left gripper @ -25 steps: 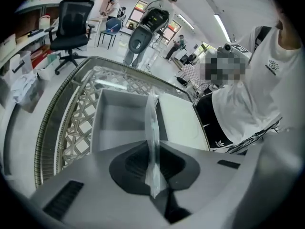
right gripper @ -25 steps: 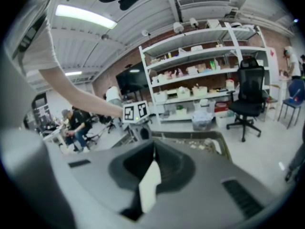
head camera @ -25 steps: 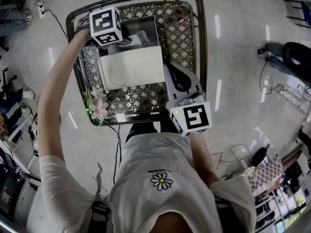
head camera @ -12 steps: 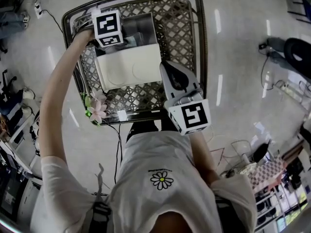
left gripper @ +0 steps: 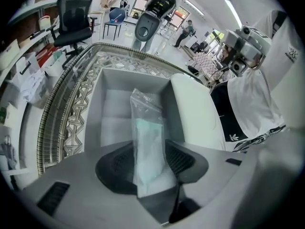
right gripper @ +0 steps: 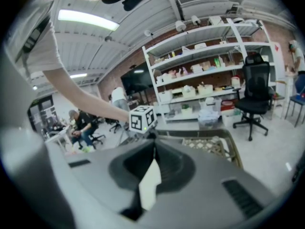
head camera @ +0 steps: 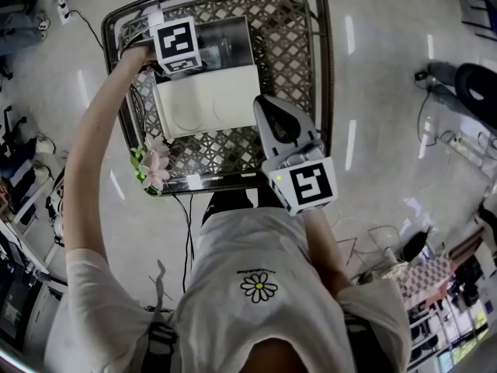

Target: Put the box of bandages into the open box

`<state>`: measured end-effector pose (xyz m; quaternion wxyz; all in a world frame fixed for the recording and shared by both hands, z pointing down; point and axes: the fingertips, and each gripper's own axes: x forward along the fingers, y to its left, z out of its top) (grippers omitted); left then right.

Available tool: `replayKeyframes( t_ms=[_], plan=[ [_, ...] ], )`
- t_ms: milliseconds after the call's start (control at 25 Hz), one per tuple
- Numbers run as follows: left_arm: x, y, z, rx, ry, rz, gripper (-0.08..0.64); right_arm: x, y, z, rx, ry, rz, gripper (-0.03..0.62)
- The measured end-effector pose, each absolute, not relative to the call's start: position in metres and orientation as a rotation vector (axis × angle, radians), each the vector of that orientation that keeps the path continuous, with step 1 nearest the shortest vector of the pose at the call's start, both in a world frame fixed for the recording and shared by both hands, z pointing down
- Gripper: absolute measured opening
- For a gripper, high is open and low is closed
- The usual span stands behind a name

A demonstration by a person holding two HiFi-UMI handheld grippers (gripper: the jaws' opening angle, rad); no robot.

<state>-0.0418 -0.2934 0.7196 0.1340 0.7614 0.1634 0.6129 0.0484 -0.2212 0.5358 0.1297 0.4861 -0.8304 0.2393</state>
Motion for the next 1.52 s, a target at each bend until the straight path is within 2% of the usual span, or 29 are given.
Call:
replayKeyframes(
  t_ms=[280, 440, 680, 1040, 1520],
  plan=[
    [-0.042, -0.315, 0.721, 2.343, 0.278, 1.875, 0.298, 0.043, -0.215, 0.531, 1.395, -2.439, 0.696, 0.031],
    [-0.038, -0.324, 0.719, 2.444, 0.188, 1.900, 0.333, 0.041, -0.211, 0.529, 1.387, -2.449, 0.698, 0.031],
    [-0.044, -0.327, 0.710, 2.478, 0.091, 1.945, 0.339, 0.040, -0.203, 0.521, 1.393, -2.468, 0.682, 0.031],
    [-0.046, -0.344, 0.668, 2.565, -0.186, 1.857, 0.339, 0.034, -0.192, 0.490, 1.425, -2.513, 0.585, 0.031],
    [-0.073, -0.373, 0.521, 2.678, -0.748, 1.469, 0.334, 0.020, -0.181, 0.387, 1.480, -2.611, 0.164, 0.031]
  ],
)
